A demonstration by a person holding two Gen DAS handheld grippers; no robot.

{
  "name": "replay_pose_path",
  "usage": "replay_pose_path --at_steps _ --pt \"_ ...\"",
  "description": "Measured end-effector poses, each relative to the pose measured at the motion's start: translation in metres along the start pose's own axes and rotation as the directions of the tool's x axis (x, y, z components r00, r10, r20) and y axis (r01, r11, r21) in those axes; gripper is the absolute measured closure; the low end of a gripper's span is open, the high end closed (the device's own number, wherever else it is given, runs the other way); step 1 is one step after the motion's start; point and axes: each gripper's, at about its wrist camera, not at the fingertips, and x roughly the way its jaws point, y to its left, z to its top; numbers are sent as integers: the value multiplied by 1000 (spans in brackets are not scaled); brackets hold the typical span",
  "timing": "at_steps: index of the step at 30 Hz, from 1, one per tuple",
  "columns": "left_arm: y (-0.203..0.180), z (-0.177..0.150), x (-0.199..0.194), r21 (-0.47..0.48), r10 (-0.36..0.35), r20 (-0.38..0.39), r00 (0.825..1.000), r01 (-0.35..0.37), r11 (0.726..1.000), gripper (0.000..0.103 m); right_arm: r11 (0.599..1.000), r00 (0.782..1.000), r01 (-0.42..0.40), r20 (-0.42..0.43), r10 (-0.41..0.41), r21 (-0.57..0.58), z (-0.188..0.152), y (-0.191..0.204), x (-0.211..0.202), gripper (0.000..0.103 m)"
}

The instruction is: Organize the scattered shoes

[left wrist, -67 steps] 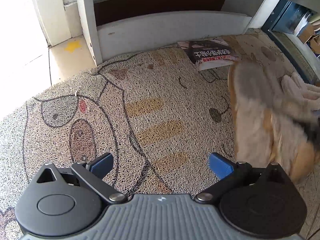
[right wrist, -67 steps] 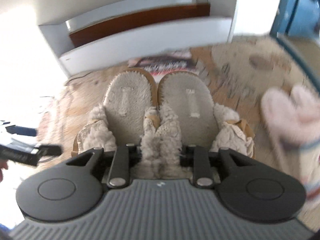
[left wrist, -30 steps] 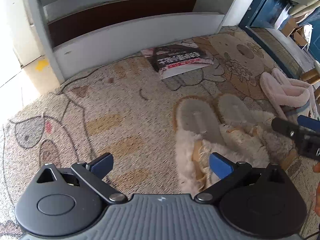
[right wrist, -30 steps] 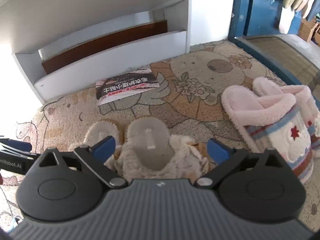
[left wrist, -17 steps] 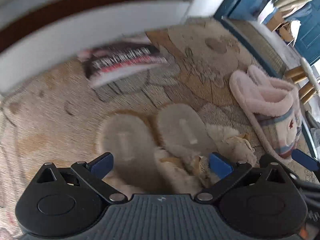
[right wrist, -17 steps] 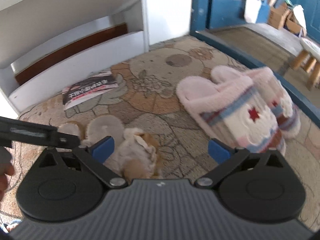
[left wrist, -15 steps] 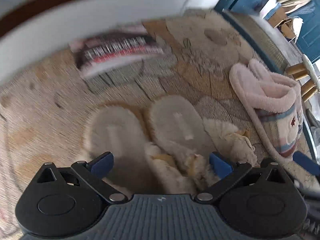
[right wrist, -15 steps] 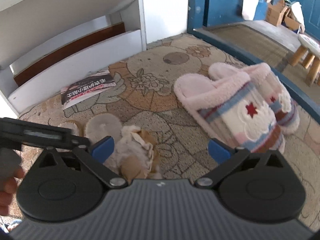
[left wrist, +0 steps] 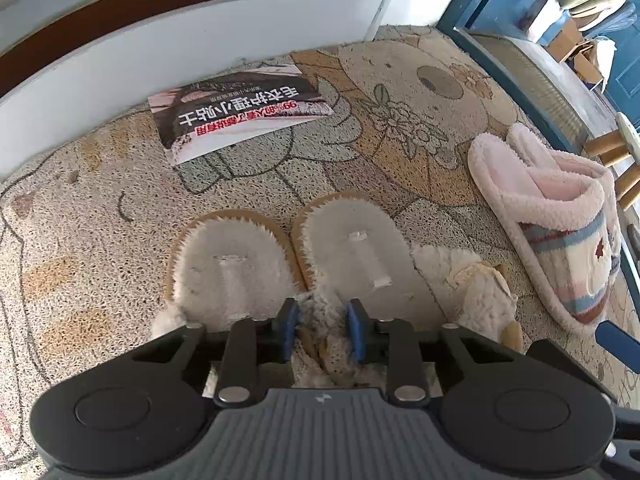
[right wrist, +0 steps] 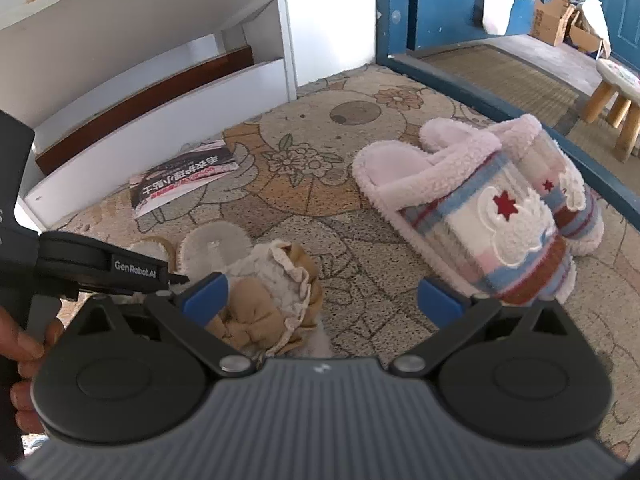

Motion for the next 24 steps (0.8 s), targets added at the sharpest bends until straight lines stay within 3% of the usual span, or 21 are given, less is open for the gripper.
replay_pose_path --at_steps 5,9,11,14,15,16,20,24 --pt "13 -8 -17 -32 29 18 999 -29 999 79 1000 1000 -21 4 21 15 -1 3 -2 0" --pt "16 -6 -21 -15 32 37 999 -31 999 86 999 999 -46 14 46 0 1 8 -5 0" --pt "17 -3 -18 -20 28 32 999 -27 999 76 998 998 -54 17 54 -18 2 12 -6 0" --pt "27 0 -16 -38 41 18 999 -41 998 50 996 997 -73 10 73 -57 4 20 -6 0" --pt "32 0 -17 -41 58 21 998 -57 998 37 995 997 -82 10 83 -64 4 22 -6 0" --pt "36 0 -18 -48 66 21 998 -65 997 32 993 995 -94 9 94 -71 4 26 -6 0" --pt "64 -3 -27 -79 129 20 991 -127 989 26 987 992 -123 6 124 -102 6 42 -5 0" --pt "83 -6 -31 -100 148 -1 989 -148 984 18 979 993 -114 3 116 -169 9 70 0 0"
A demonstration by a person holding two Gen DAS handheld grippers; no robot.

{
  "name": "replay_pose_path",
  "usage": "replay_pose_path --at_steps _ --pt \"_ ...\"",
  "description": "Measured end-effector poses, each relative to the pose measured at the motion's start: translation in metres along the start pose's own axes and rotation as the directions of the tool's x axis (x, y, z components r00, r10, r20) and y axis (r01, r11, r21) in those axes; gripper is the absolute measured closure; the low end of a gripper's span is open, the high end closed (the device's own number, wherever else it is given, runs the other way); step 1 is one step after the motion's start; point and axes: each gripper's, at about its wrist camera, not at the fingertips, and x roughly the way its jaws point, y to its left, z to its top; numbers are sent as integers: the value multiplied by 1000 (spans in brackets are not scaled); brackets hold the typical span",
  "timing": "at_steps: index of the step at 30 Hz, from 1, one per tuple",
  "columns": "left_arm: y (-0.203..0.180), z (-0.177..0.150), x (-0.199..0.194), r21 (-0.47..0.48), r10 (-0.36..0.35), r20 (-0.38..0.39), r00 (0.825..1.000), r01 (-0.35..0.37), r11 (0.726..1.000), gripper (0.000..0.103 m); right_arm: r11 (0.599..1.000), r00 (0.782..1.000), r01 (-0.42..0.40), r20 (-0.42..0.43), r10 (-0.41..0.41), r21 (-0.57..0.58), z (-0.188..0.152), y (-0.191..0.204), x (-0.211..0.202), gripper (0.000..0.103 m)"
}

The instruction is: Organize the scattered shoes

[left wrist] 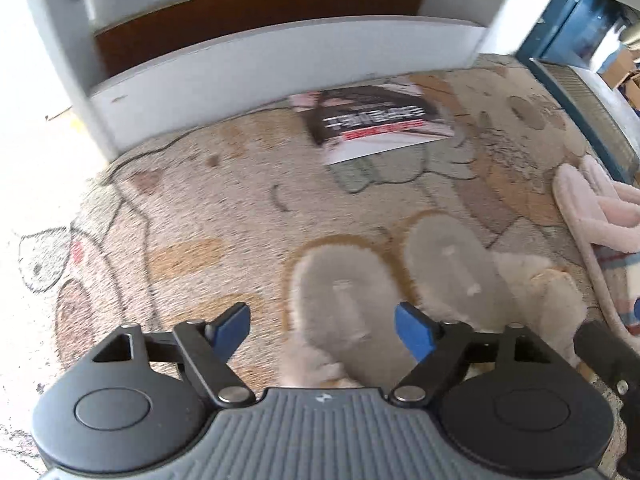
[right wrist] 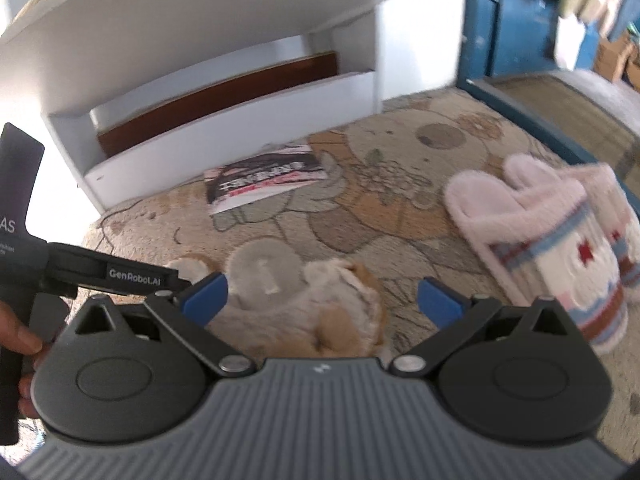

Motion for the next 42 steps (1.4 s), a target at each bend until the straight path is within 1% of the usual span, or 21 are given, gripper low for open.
replay_pose_path --at_steps 1,4,7,8,9,11,14,15,18,22,25,31,35,37,39,41,42 --pt "5 -1 0 -5 7 -6 1000 -7 1000 16 1000 1000 -10 -8 10 -12 2 7 4 0" --pt "18 -3 -1 -2 28 -7 1000 -28 1000 13 998 999 -38 -32 37 -41 7 25 15 0" --pt "27 -5 0 6 40 -1 999 -40 999 9 992 992 -105 -73 100 -64 11 39 31 0" --pt "31 -7 2 6 42 -4 999 -42 999 7 991 991 -110 -92 103 -75 10 43 36 0" --pt "34 -8 5 3 41 -10 999 -41 999 3 990 989 -107 -109 98 -88 9 46 41 0" --pt "42 -12 12 -5 36 -18 999 -36 999 1 988 986 -102 -141 86 -114 6 51 49 0" --pt "52 -18 19 -23 6 -10 1000 -7 1000 0 985 972 -77 -230 40 -157 -6 56 66 0" --pt "56 -20 22 -35 -14 -14 1000 14 999 0 982 968 -66 -249 20 -179 -10 58 70 0" --pt "58 -21 25 -42 -30 -13 999 30 999 0 972 967 -55 -253 -5 -230 -14 64 72 0" --pt "57 -21 25 -39 -23 3 1000 24 999 0 977 963 -44 -269 -14 -209 -13 65 81 0" --pt "57 -22 25 -47 -20 12 1000 21 999 0 978 966 -25 -259 -30 -206 -13 69 88 0" --pt "59 -18 27 -85 -18 0 1000 18 996 0 983 961 -60 -276 10 -174 -6 64 99 0" --pt "59 -19 26 -78 -21 -11 1000 20 997 0 983 962 -48 -274 -3 -179 -8 67 99 0" --pt "62 -17 24 -92 -25 -32 999 22 996 1 984 953 -33 -301 -21 -173 -8 67 90 0" --pt "68 -15 17 -125 -41 -33 999 36 991 1 984 949 -36 -316 -21 -175 -8 67 81 4" --pt "73 -13 8 -135 -45 -16 999 42 990 1 980 944 -40 -330 -27 -197 -10 66 77 22" --pt "74 -13 5 -127 -37 -8 999 35 991 1 976 938 -43 -344 -34 -214 -11 65 76 25"
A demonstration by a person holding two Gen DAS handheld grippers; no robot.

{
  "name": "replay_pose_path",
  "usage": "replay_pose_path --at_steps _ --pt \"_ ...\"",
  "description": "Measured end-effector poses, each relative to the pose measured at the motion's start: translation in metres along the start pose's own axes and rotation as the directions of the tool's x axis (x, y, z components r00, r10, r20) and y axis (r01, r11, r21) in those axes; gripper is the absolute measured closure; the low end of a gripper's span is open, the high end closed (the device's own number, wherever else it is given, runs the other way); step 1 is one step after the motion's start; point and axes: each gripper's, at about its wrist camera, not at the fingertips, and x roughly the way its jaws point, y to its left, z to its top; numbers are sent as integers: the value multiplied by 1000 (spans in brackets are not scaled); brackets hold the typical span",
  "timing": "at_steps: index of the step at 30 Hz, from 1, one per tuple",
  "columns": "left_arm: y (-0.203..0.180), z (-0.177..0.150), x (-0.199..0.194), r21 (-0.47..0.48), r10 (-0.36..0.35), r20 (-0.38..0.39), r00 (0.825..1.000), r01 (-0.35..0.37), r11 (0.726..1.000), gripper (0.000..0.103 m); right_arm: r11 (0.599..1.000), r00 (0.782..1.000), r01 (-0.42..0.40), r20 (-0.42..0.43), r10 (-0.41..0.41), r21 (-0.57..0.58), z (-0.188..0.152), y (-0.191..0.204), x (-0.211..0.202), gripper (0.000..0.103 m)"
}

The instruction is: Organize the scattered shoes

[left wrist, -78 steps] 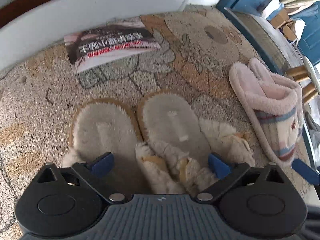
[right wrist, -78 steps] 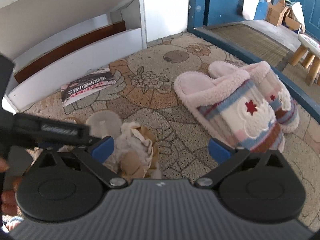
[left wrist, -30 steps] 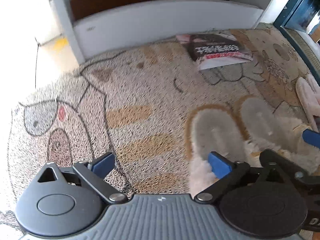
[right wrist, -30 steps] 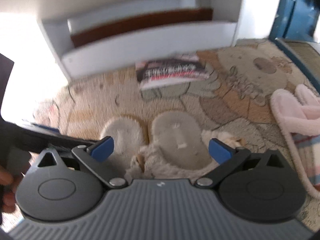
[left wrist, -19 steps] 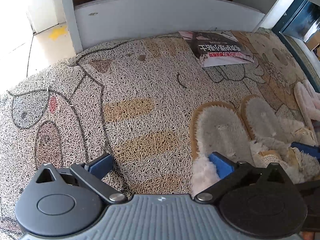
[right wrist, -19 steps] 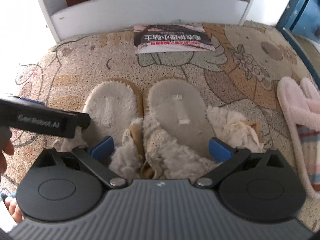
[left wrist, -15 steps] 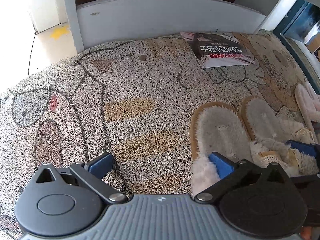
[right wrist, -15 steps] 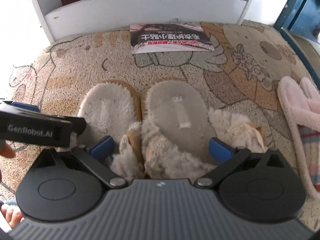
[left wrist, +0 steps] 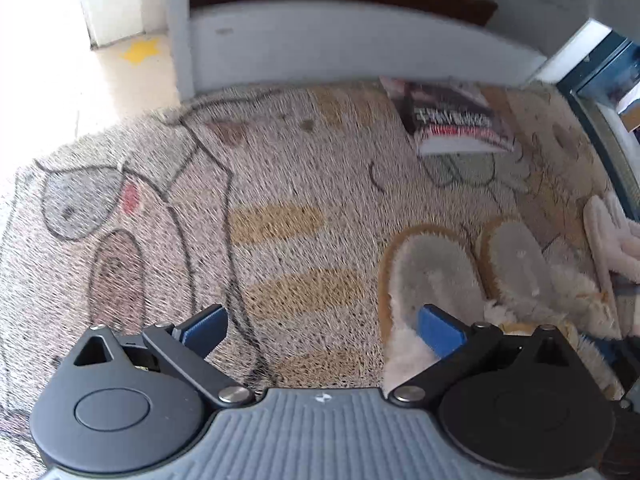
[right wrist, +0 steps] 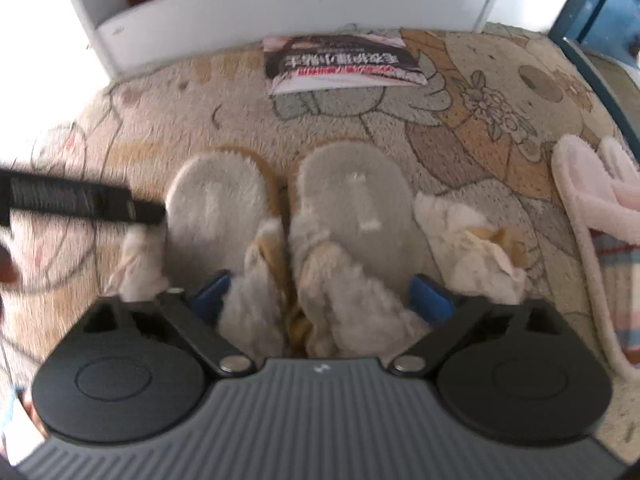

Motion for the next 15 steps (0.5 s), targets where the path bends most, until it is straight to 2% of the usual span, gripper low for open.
replay_pose_path --at_steps 2,4,6,7,8,10,15 --pt "-1 -1 -3 19 12 7 1000 -12 1000 1 1000 1000 -16 -24 16 -11 1 -2 1 34" --pt "-2 -2 -5 35 10 7 1000 -10 999 1 999 997 -34 -63 32 -27 7 -3 3 37" --pt "-4 -4 -5 43 3 -1 1000 -3 999 1 998 997 -33 -69 30 -51 8 0 6 40" --pt "-4 -5 -5 44 3 -4 1000 -2 999 1 998 998 -31 -63 27 -62 8 2 7 45" --pt "-4 -6 -5 46 3 -6 1000 -2 999 1 997 998 -34 -48 31 -64 6 3 5 58" --pt "-3 -9 -8 57 5 -1 1000 -5 998 1 997 999 -52 -17 51 -59 3 5 -3 73" --pt "3 -15 -22 137 39 58 998 -47 989 1 999 999 -34 37 34 -4 -10 11 -22 76"
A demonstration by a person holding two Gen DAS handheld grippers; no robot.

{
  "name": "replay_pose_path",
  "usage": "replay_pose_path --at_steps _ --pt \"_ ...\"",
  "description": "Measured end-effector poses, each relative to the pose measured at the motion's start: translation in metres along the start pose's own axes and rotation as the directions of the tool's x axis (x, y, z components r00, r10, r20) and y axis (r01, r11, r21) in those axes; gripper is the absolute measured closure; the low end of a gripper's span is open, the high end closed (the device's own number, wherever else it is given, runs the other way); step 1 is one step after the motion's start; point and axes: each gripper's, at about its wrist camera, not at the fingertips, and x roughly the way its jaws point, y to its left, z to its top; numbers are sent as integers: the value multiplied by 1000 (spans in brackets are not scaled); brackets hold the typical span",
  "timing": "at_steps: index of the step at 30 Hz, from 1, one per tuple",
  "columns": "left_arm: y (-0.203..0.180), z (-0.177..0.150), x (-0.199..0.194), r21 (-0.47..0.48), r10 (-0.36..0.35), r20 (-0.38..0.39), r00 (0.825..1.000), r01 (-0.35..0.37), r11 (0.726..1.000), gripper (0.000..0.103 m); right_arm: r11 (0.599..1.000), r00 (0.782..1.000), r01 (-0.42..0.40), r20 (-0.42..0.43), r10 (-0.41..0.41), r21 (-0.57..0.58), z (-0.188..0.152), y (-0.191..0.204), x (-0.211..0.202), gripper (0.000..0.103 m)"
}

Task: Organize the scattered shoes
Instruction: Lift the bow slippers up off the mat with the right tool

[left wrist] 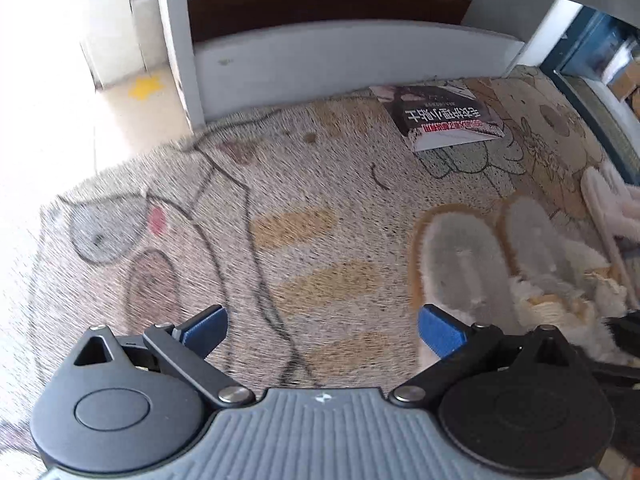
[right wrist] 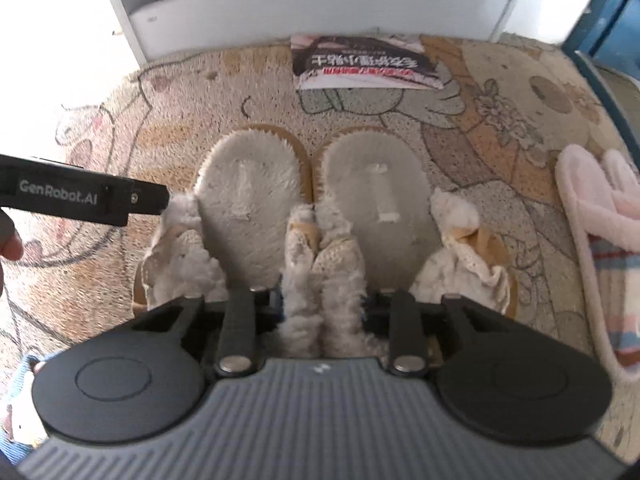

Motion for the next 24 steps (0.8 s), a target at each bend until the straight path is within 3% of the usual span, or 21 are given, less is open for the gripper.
replay_pose_path --at_steps 7,13,18,24 --pt "14 -2 -19 45 22 36 999 -24 999 2 997 998 24 54 -28 69 -4 -4 -26 77" --pt "27 -1 -59 54 16 76 997 -20 998 2 995 992 80 90 -86 62 -6 -6 -55 77" --pt "44 1 -98 72 32 135 990 -42 996 2 985 986 112 110 -126 129 -18 -14 -78 77" --pt "57 12 -147 90 35 220 975 -56 994 2 970 962 166 185 -199 180 -16 -26 -126 77"
